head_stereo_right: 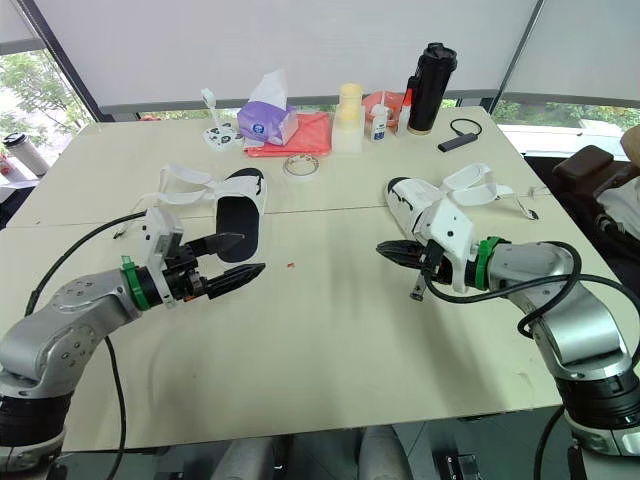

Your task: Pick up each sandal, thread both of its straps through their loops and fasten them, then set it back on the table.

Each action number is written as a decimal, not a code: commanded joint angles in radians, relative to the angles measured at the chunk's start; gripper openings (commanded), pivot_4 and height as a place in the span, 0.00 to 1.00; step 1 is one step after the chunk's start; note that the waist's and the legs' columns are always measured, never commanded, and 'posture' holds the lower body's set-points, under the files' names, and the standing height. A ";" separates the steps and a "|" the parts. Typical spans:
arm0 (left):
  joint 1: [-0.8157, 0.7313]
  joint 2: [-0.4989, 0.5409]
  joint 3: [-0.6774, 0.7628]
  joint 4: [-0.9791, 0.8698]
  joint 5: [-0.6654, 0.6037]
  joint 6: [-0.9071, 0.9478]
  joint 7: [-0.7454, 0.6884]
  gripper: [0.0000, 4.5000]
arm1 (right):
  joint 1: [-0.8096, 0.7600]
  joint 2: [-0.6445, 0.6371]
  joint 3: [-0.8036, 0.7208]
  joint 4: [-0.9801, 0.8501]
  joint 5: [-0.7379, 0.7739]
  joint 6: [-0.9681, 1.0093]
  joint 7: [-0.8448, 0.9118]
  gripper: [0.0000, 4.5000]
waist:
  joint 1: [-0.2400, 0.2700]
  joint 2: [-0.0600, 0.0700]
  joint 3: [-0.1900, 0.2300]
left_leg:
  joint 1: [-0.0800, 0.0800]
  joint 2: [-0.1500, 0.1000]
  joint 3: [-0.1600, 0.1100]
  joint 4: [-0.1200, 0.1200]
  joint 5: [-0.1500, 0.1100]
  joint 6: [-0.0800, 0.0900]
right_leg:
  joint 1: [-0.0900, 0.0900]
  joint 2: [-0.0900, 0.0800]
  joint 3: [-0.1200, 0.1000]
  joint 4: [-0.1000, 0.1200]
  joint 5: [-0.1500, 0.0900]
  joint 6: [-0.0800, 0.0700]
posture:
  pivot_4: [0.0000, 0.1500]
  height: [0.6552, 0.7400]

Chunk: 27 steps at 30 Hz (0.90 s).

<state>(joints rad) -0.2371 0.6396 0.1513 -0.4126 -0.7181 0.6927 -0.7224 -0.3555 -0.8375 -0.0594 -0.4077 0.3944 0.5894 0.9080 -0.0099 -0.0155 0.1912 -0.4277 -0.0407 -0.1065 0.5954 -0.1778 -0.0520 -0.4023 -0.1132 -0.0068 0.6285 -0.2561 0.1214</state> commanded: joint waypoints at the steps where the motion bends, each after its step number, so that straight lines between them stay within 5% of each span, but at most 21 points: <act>1: 0.007 0.016 0.029 -0.039 -0.014 -0.005 -0.003 0.98 | -0.020 -0.009 -0.009 -0.009 0.001 -0.016 0.000 0.00 | 0.000 0.000 0.000 | 0.000 0.000 0.000 0.000 0.000 0.000 | 0.000 0.000 0.000 0.000 0.000 0.000 | 1.00 1.00; 27: -0.015 0.005 -0.003 -0.017 0.018 -0.038 -0.017 0.98 | -0.012 0.000 -0.016 -0.021 0.009 0.003 -0.036 0.00 | 0.000 0.000 0.000 | 0.000 0.000 0.000 0.000 0.000 0.000 | 0.000 0.000 0.000 0.000 0.000 0.000 | 1.00 1.00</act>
<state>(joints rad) -0.2402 0.6452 0.1440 -0.4142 -0.6976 0.6712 -0.7321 -0.3616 -0.8371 -0.0543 -0.4062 0.3960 0.5946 0.8814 -0.0100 -0.0155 0.1912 -0.4277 -0.0408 -0.1064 0.5954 -0.1778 -0.0520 -0.4023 -0.1132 -0.0068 0.6287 -0.2561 0.1214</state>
